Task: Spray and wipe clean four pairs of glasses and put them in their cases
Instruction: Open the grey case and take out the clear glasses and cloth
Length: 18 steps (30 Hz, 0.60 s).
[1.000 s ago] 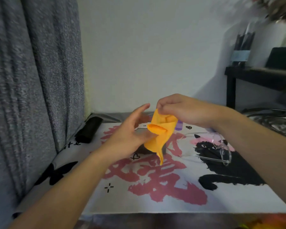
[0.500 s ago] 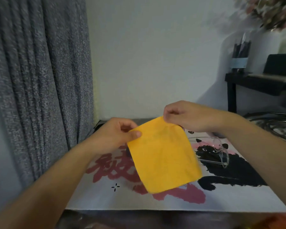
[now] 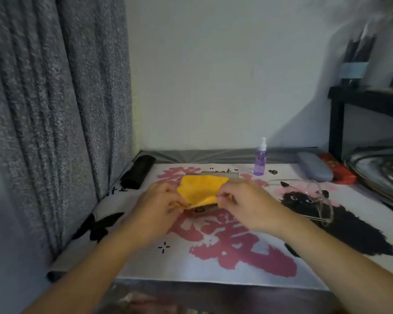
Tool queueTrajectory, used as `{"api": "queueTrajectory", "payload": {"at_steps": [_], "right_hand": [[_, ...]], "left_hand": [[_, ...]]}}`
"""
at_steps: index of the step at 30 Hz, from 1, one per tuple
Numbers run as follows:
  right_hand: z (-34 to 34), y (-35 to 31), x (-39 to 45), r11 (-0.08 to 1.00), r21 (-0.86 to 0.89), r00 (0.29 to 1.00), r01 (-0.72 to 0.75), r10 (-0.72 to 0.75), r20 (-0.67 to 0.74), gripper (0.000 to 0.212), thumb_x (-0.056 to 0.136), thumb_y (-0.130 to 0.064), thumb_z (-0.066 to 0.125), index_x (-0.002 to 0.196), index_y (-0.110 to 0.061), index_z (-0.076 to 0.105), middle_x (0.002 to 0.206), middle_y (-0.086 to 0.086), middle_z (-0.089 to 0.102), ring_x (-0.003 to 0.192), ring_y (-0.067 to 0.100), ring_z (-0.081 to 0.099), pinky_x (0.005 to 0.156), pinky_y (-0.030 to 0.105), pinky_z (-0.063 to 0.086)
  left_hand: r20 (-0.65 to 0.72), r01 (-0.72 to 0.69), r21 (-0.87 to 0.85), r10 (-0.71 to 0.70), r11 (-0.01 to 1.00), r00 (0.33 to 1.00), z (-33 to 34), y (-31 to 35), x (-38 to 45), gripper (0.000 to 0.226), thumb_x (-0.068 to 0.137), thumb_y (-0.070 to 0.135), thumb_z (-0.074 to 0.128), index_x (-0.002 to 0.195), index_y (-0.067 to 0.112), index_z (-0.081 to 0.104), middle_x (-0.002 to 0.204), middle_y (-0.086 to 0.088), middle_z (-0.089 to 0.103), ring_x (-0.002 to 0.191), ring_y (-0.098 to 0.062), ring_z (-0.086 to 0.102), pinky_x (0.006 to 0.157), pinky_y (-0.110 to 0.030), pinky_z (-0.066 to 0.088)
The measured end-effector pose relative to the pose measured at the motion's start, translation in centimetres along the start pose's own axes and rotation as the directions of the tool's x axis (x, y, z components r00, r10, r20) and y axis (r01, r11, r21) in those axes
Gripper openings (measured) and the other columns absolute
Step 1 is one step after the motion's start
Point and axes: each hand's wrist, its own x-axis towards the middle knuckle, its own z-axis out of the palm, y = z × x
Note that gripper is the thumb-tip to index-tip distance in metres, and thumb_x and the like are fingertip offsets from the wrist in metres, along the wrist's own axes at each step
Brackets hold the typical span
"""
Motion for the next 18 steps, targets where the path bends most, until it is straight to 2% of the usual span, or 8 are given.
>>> {"api": "queueTrajectory", "payload": {"at_steps": [2, 3, 5, 8, 11, 13, 16, 18], "right_hand": [[1.6, 0.7, -2.7, 0.998, -0.065, 1.000, 0.000, 0.000, -0.008, 0.015, 0.097, -0.032, 0.060, 0.104, -0.025, 0.072, 0.103, -0.013, 0.063, 0.098, 0.008, 0.053, 0.088, 0.029, 0.046], [1.8, 1.2, -4.0, 0.995, -0.093, 0.998, -0.037, 0.032, -0.053, 0.017, 0.096, -0.032, 0.062, 0.108, -0.025, 0.072, 0.105, -0.013, 0.063, 0.101, 0.009, 0.051, 0.091, 0.030, 0.046], [1.3, 2.4, -6.5, 0.964, -0.207, 0.969, -0.169, 0.124, -0.212, 0.024, 0.091, -0.028, 0.065, 0.114, -0.023, 0.072, 0.110, -0.008, 0.065, 0.108, 0.014, 0.050, 0.098, 0.033, 0.046], [0.0, 4.8, -9.5, 0.813, -0.394, 0.870, -0.428, 0.253, -0.423, 0.036, 0.084, -0.020, 0.073, 0.119, -0.010, 0.070, 0.121, 0.009, 0.064, 0.119, 0.029, 0.045, 0.104, 0.047, 0.041], [-0.6, 7.5, -11.4, 0.698, -0.483, 0.835, -0.528, 0.325, -0.444, 0.041, 0.076, -0.018, 0.080, 0.113, -0.003, 0.070, 0.120, 0.020, 0.061, 0.117, 0.044, 0.044, 0.098, 0.057, 0.039], [-0.7, 8.4, -11.9, 0.672, -0.519, 0.842, -0.528, 0.333, -0.425, 0.027, 0.075, -0.013, 0.081, 0.100, -0.004, 0.075, 0.113, 0.020, 0.063, 0.110, 0.044, 0.046, 0.092, 0.057, 0.043], [-1.7, 8.2, -12.1, 0.695, -0.531, 0.844, -0.485, 0.213, -0.493, 0.009, 0.076, -0.002, 0.081, 0.083, -0.006, 0.078, 0.098, 0.015, 0.065, 0.096, 0.040, 0.047, 0.080, 0.053, 0.044], [-3.2, 7.2, -11.8, 0.738, -0.480, 0.800, -0.474, 0.133, -0.586, 0.002, 0.082, -0.007, 0.078, 0.083, -0.007, 0.080, 0.092, 0.013, 0.061, 0.090, 0.037, 0.047, 0.075, 0.049, 0.042]], "left_hand": [[0.015, 0.037, 0.013, -0.037, 0.999, 0.999, 2.4, -0.5, -2.8, 0.036, 0.087, 0.014, 0.072, 0.110, 0.042, 0.073, 0.123, 0.022, 0.044, 0.121, -0.004, 0.043, 0.101, -0.026, 0.044], [-0.022, 0.067, -0.057, -0.068, 0.996, 0.997, 3.3, -0.5, -3.6, 0.044, 0.087, 0.008, 0.070, 0.111, 0.044, 0.071, 0.125, 0.024, 0.042, 0.120, 0.003, 0.042, 0.097, -0.017, 0.043], [-0.113, 0.107, -0.233, -0.136, 0.967, 0.984, 4.0, 0.1, -4.3, 0.053, 0.085, -0.005, 0.064, 0.108, 0.042, 0.070, 0.123, 0.024, 0.045, 0.112, 0.011, 0.047, 0.084, -0.005, 0.041], [-0.163, 0.150, -0.372, -0.223, 0.916, 0.961, 4.0, 0.3, -4.3, 0.049, 0.084, -0.010, 0.062, 0.101, 0.035, 0.072, 0.114, 0.019, 0.054, 0.104, 0.008, 0.055, 0.081, -0.003, 0.040], [-0.174, 0.173, -0.387, -0.256, 0.906, 0.951, 3.9, 0.6, -4.5, 0.048, 0.083, -0.008, 0.063, 0.093, 0.038, 0.071, 0.108, 0.020, 0.056, 0.093, 0.004, 0.058, 0.079, -0.003, 0.039], [-0.234, 0.163, -0.380, -0.265, 0.911, 0.935, 4.0, 1.6, -5.0, 0.046, 0.083, -0.009, 0.062, 0.091, 0.036, 0.071, 0.106, 0.019, 0.057, 0.087, 0.002, 0.058, 0.078, -0.003, 0.038], [-0.237, 0.142, -0.459, -0.275, 0.877, 0.932, 4.2, 3.7, -6.1, 0.046, 0.085, -0.010, 0.060, 0.087, 0.034, 0.072, 0.107, 0.015, 0.058, 0.100, -0.001, 0.057, 0.083, -0.009, 0.040], [-0.164, 0.173, -0.525, -0.299, 0.833, 0.940, 4.2, 5.3, -6.7, 0.041, 0.089, -0.006, 0.059, 0.089, 0.032, 0.074, 0.107, 0.012, 0.059, 0.096, -0.002, 0.057, 0.079, -0.009, 0.040]]}}
